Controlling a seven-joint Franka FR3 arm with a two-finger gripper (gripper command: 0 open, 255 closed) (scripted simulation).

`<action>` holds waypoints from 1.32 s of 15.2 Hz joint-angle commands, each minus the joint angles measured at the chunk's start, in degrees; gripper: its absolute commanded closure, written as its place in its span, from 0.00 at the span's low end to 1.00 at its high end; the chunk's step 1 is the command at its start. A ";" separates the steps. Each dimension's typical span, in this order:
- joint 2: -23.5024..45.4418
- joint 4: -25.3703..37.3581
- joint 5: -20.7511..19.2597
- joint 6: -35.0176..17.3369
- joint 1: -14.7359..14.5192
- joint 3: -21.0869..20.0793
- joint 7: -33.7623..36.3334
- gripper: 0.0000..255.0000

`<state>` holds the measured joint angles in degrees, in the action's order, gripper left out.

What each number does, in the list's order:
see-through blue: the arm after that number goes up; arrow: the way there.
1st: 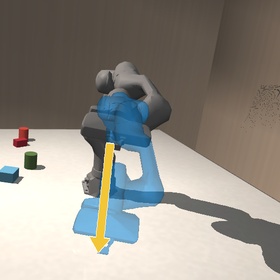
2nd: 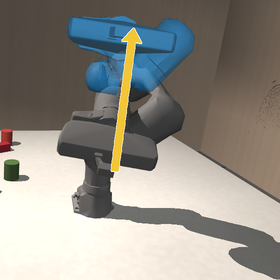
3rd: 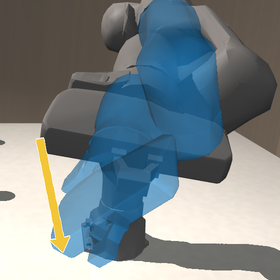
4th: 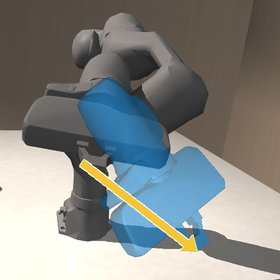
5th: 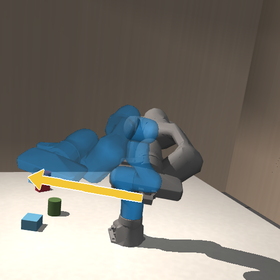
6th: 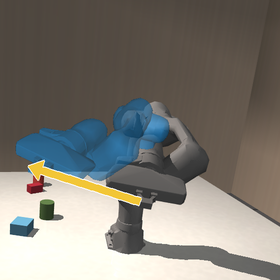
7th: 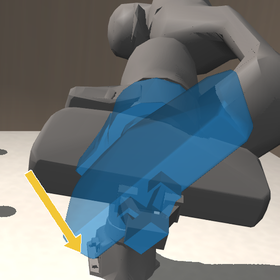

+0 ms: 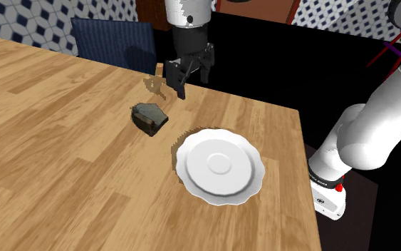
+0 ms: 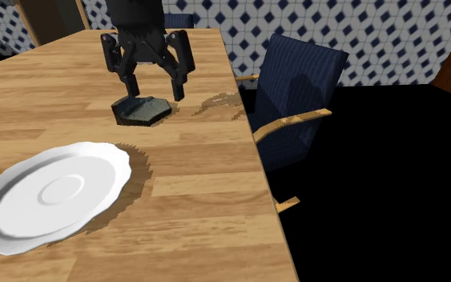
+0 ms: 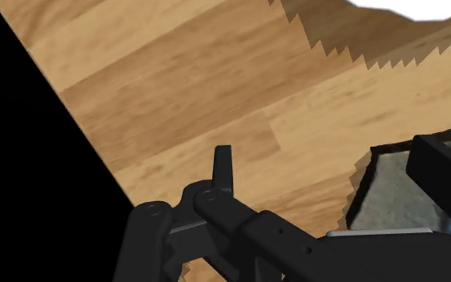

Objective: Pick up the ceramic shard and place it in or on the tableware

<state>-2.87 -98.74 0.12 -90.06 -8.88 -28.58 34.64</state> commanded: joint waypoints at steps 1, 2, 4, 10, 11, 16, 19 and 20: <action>4.70 4.76 -2.20 0.44 -1.24 -1.64 3.11 0.00; 7.13 7.36 -3.44 0.90 -2.08 -2.33 4.59 0.00; 12.20 13.04 -6.17 2.16 -4.17 -3.44 7.46 0.00; 29.65 35.95 -15.60 9.49 -14.47 -4.20 13.98 0.00; 31.08 38.15 -16.29 10.30 -15.54 -4.00 14.22 0.00; 28.72 30.53 -15.10 5.00 -13.46 -4.14 14.30 0.00; 27.85 27.20 -14.70 2.52 -12.63 -4.19 14.34 0.00; 27.84 27.18 -14.69 2.51 -12.62 -4.19 14.34 0.00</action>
<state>25.07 -71.15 -14.63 -87.21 -21.61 -32.77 48.97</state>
